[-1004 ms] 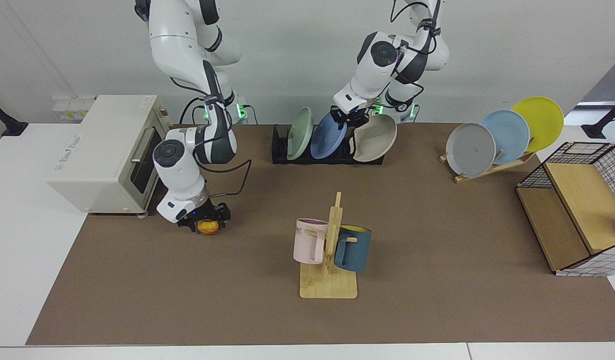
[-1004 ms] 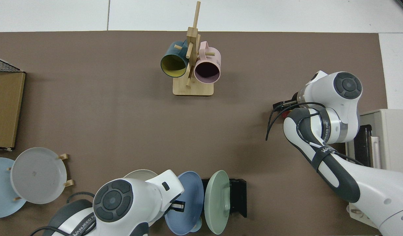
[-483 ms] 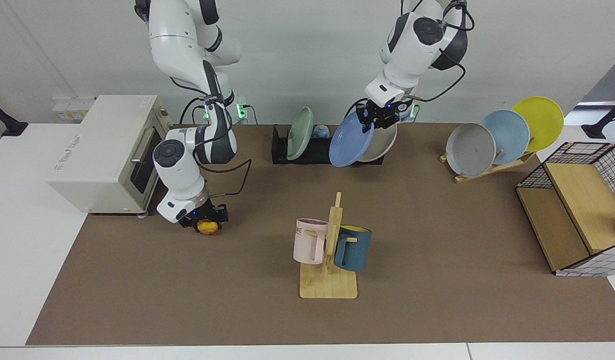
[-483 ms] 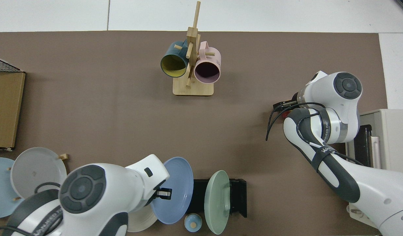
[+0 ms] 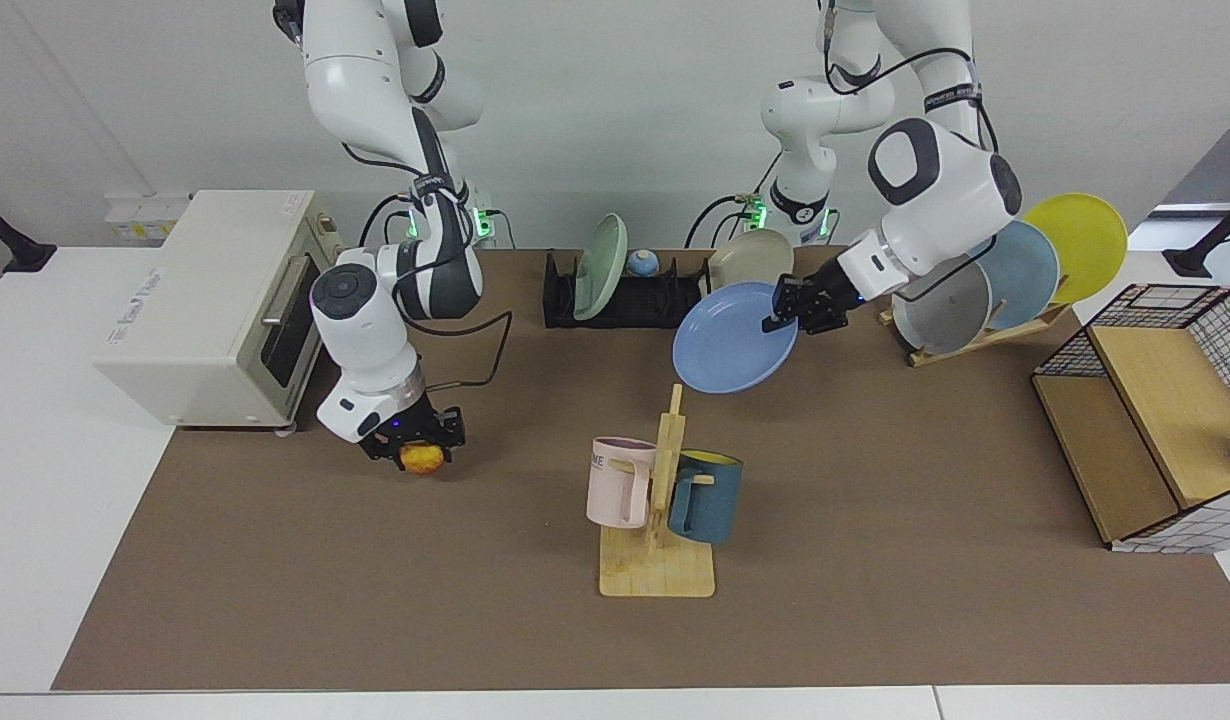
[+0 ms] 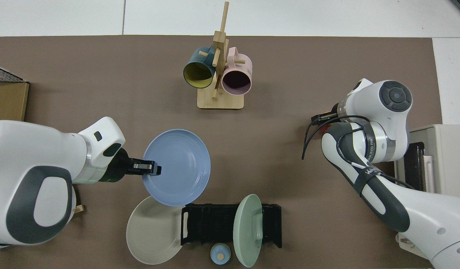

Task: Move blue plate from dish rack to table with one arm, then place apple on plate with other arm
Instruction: 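Lift the blue plate out of the rack with the left gripper, then lower the blue plate onto the table center and release it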

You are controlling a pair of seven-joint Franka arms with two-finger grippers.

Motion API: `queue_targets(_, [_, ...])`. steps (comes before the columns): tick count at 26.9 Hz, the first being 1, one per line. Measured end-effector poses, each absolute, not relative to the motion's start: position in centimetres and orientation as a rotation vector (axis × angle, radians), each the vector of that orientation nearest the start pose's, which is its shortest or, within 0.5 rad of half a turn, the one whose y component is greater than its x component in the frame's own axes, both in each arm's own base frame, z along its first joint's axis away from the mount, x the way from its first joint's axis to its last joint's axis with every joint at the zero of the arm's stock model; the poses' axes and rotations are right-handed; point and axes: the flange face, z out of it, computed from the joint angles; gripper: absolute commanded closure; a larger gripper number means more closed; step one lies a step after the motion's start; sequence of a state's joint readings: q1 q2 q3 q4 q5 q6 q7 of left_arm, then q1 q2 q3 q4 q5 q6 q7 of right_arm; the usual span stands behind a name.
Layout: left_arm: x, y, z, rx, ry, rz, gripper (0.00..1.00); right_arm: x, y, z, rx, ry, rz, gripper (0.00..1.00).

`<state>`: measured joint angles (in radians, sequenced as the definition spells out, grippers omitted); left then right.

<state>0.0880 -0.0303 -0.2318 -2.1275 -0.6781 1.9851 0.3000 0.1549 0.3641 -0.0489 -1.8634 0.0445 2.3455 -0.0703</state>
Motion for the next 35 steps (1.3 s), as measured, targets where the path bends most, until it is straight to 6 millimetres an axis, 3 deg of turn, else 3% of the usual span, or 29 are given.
queue_targets(7, [53.9, -11.8, 36.1, 2.460, -0.103, -0.088, 1.00, 64.3, 5.3, 37.2, -3.121, -0.202, -0.180, 1.00])
queue_targets(14, [54.0, -14.5, 34.1, 2.413, -0.085, -0.108, 1.00, 63.9, 4.5, 40.7, -3.157, -0.230, -0.163, 1.00])
queue_targets(23, [53.2, -20.6, 31.9, 2.431, -0.144, -0.083, 0.67, 63.7, 5.4, 41.1, -3.158, -0.262, -0.168, 1.00])
queue_targets(30, [53.2, -21.5, 32.2, 2.442, -0.145, -0.062, 0.15, 63.8, 5.5, 41.2, -3.158, -0.264, -0.171, 1.00])
queue_targets(35, [53.8, -21.2, 33.0, 2.495, -0.166, -0.045, 0.01, 63.8, 5.6, 41.2, -3.156, -0.263, -0.173, 1.00])
